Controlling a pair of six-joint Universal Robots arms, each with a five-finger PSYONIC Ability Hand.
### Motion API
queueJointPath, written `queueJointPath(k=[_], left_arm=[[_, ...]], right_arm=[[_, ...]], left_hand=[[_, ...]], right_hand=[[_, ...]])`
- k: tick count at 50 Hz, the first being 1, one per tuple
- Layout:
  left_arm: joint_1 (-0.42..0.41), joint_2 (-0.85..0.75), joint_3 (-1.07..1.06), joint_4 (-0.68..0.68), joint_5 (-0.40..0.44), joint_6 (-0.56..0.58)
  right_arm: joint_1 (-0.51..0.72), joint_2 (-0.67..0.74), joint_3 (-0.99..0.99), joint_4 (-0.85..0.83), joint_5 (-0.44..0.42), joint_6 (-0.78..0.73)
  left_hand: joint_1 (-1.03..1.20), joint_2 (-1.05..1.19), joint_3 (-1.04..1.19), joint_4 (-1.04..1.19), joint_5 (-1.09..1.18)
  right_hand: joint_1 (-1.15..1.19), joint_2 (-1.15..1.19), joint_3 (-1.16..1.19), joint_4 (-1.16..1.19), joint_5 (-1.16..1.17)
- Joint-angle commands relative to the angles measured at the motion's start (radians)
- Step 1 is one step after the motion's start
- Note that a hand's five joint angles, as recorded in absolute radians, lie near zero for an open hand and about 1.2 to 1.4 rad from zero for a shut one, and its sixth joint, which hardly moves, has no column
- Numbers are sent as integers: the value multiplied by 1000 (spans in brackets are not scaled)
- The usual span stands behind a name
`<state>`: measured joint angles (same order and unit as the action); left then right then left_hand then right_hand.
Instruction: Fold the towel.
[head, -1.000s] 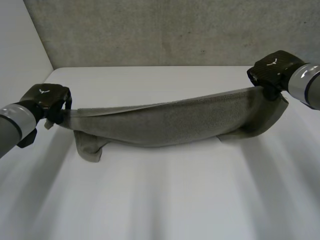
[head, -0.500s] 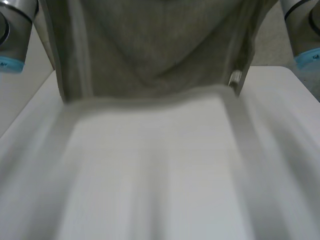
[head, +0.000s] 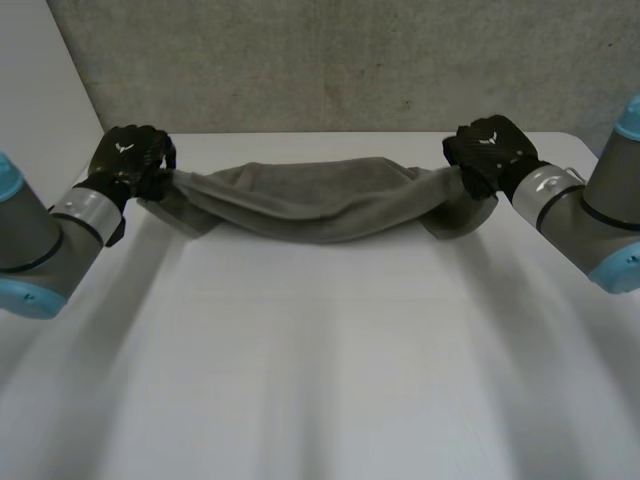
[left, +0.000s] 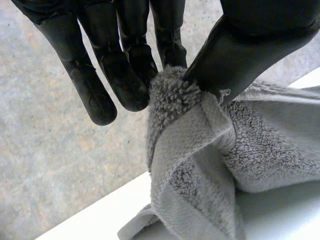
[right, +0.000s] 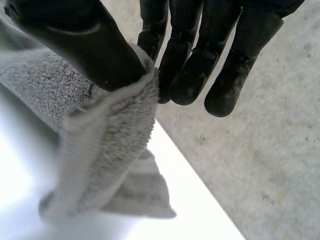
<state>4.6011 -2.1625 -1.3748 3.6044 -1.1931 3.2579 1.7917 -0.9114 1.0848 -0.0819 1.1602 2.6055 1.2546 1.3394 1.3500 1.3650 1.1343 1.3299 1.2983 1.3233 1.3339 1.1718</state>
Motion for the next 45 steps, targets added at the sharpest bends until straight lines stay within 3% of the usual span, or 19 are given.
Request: queueJointPath(k=[1,5,15,24,27,33,36,38,39,41,45], left_arm=[[32,127,-40,-13,1,-14],[30,210,-50,-33,0,-30],[36,490,-125,-95,7,-228],[85,558,-130,-150,14,-242],[93,543,-119,-164,30,-244],[91,391,-52,-164,47,-234],[84,271,57,-196,41,-236],[67,155,210,-252,35,-234],[67,155,211,-253,35,-234],[30,74,388,-292,3,-234],[-4,73,512,-290,-57,-236]], right_arm=[[-18,-124,67,20,19,4],[-14,-208,93,53,19,7],[-26,-472,109,209,19,83],[-86,-531,78,280,13,80],[-89,-509,58,294,13,77],[-72,-320,-62,310,38,34],[-45,-207,-177,346,107,-16],[0,-70,-375,356,224,-67],[0,-69,-376,356,225,-67],[38,24,-590,350,312,-74],[70,54,-765,326,345,-41]], left_hand=[[142,57,46,31,87],[142,57,46,31,87],[142,57,46,31,87],[142,57,46,31,87],[142,57,46,31,87],[142,57,46,31,87],[142,57,46,31,87],[142,57,46,31,87],[142,57,46,31,87],[142,57,46,31,87],[142,57,46,31,87]], right_hand=[[66,98,73,62,50],[66,98,73,62,50],[66,98,73,62,50],[66,98,73,62,50],[66,98,73,62,50],[66,98,73,62,50],[66,98,73,62,50],[66,98,73,62,50],[66,98,73,62,50],[66,98,73,62,50],[66,98,73,62,50]])
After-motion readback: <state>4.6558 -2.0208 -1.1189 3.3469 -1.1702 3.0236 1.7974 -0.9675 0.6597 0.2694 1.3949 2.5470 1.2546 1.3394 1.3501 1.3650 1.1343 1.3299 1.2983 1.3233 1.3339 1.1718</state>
